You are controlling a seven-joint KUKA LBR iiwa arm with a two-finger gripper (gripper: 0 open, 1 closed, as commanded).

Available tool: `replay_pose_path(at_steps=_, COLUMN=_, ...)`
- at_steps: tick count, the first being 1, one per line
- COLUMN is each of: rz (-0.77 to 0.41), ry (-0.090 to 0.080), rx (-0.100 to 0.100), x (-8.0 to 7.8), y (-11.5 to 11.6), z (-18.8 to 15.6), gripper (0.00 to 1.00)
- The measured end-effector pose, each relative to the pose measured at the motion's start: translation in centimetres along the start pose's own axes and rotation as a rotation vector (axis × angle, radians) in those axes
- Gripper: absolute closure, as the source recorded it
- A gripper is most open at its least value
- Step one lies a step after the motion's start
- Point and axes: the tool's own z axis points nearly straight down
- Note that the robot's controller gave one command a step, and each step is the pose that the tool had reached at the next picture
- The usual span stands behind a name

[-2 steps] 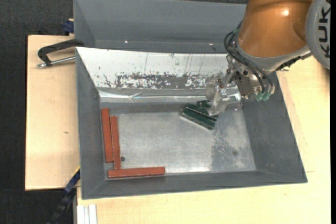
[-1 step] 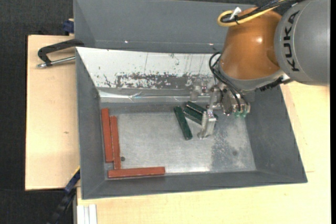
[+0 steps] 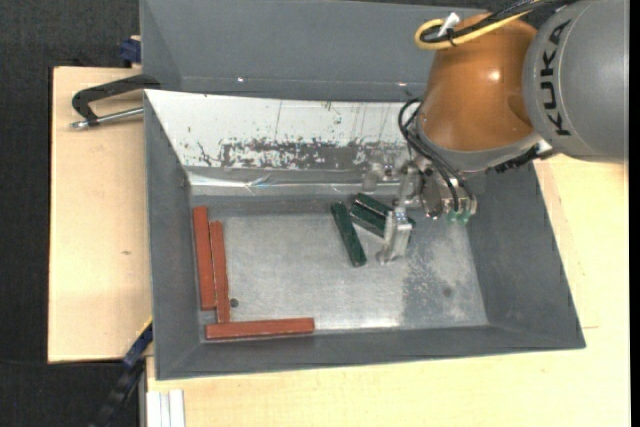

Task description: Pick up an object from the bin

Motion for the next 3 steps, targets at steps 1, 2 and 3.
replay_pose_path(at_steps=1, rz=-0.024, ry=-0.009, rx=0.001, x=-2.0, y=0.0, z=3.8, gripper=0.00)
replay_pose_path(at_steps=2, rz=0.046, ry=0.000, rx=0.000, x=-1.0, y=-0.6, z=9.3, gripper=0.00)
replay_pose_path(at_steps=3, rz=0.082, ry=-0.004, rx=-0.003, x=-2.4, y=-1.9, z=10.4, gripper=0.00)
